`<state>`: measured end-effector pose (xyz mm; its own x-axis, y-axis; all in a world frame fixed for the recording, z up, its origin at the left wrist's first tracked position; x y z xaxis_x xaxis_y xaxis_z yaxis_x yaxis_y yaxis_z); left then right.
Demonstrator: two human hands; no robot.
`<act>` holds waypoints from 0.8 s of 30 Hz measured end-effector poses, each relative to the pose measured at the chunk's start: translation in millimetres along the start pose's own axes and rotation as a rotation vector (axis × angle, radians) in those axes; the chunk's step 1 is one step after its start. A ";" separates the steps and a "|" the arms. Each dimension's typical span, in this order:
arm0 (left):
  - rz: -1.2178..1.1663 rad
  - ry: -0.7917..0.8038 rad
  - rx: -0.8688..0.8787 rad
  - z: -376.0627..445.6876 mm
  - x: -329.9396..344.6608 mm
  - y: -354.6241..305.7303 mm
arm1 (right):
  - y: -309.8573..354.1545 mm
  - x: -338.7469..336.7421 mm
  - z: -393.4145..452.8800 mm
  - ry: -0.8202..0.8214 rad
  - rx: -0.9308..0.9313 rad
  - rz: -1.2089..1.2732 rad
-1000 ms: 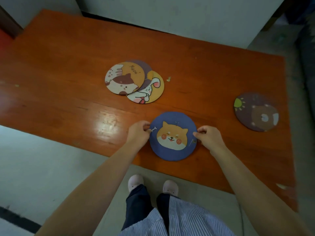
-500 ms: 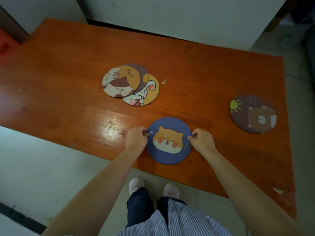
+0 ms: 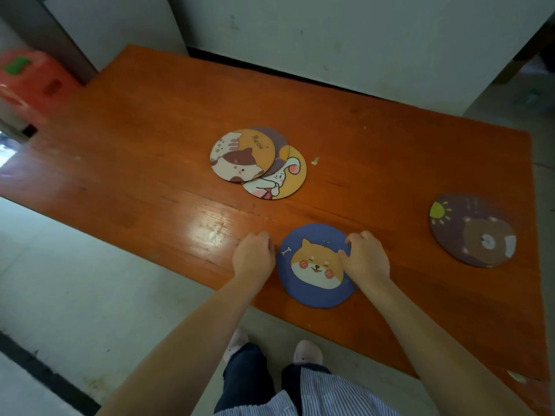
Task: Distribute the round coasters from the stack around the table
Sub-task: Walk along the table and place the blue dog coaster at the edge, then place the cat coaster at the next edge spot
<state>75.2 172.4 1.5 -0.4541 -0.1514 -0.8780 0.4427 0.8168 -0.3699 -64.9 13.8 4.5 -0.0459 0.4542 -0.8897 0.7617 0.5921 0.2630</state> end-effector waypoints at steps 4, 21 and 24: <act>0.069 -0.060 -0.029 11.1 -32.8 43.2 | 58.4 -5.4 15.1 -0.030 -0.172 0.017; 0.210 -0.007 0.085 156.8 -165.6 294.9 | 310.1 35.2 137.1 -0.060 -0.142 -0.137; 0.245 0.070 0.105 181.9 -166.7 325.4 | 311.7 39.0 147.4 -0.101 -0.014 -0.127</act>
<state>435.6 362.2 -27.8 -0.3739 0.0855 -0.9235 0.6224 0.7613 -0.1815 266.0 117.9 -3.2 -0.0752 0.3064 -0.9489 0.7449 0.6499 0.1508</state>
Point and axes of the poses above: each hand's wrist, its own z-axis towards the middle knuckle, its own x-axis out of the palm, y = z × x, the point moved 6 cm from there along z, towards the middle knuckle, and after that the axes turned 4 degrees about y, right-handed, at the moved point
